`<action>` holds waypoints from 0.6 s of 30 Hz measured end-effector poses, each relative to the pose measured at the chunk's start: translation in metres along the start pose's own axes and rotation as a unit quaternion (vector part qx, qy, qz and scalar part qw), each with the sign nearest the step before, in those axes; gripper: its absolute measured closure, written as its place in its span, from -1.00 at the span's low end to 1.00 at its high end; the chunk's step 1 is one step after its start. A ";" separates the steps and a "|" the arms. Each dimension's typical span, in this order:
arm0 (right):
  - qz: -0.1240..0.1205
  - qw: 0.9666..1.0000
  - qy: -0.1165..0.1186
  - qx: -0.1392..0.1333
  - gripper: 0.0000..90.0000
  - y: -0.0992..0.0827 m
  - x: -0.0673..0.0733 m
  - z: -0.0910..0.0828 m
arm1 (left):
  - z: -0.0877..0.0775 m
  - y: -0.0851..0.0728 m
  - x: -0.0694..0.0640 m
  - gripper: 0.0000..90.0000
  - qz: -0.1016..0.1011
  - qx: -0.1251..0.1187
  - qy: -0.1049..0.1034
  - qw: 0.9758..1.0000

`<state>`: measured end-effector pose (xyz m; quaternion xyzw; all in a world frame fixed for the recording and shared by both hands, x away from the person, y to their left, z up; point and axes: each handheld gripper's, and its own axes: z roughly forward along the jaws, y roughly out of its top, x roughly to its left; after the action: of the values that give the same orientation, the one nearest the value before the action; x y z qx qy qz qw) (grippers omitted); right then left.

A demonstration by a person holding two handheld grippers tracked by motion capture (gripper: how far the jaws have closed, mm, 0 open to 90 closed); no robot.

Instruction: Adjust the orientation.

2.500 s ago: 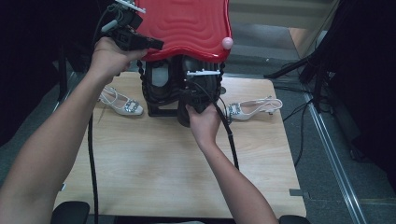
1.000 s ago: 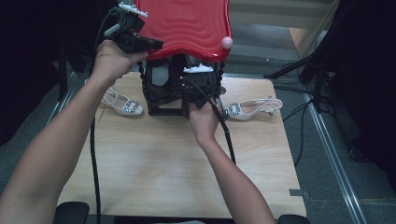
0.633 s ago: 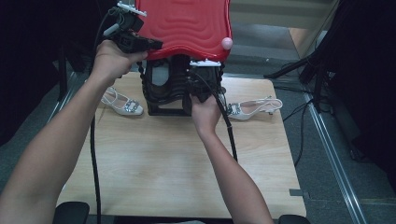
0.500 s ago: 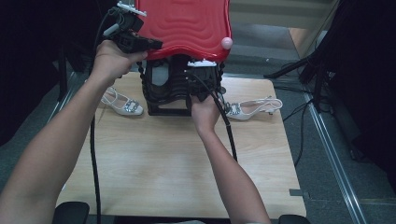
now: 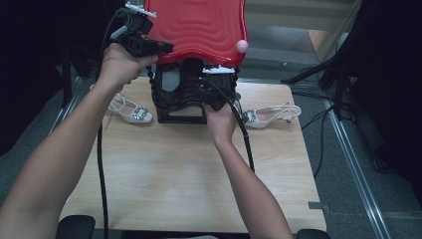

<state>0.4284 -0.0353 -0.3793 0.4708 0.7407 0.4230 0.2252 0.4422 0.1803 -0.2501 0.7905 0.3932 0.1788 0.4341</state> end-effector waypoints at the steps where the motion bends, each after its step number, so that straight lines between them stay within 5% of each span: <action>1: 0.003 1.000 0.003 -0.001 0.58 0.000 0.000 -0.001 | 0.000 0.000 0.000 1.00 0.000 0.000 0.000 1.000; 12: 0.028 0.999 0.030 0.002 0.53 0.000 -0.002 -0.019 | 0.000 0.001 0.000 1.00 -0.007 0.001 0.001 1.000; 18: 0.039 0.997 0.063 0.005 0.56 0.002 -0.002 -0.040 | 0.000 0.001 0.000 1.00 -0.009 0.002 0.000 1.000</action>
<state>0.4006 -0.0532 -0.3559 0.4729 0.7369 0.4562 0.1589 0.4427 0.1800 -0.2496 0.7881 0.4007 0.1743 0.4335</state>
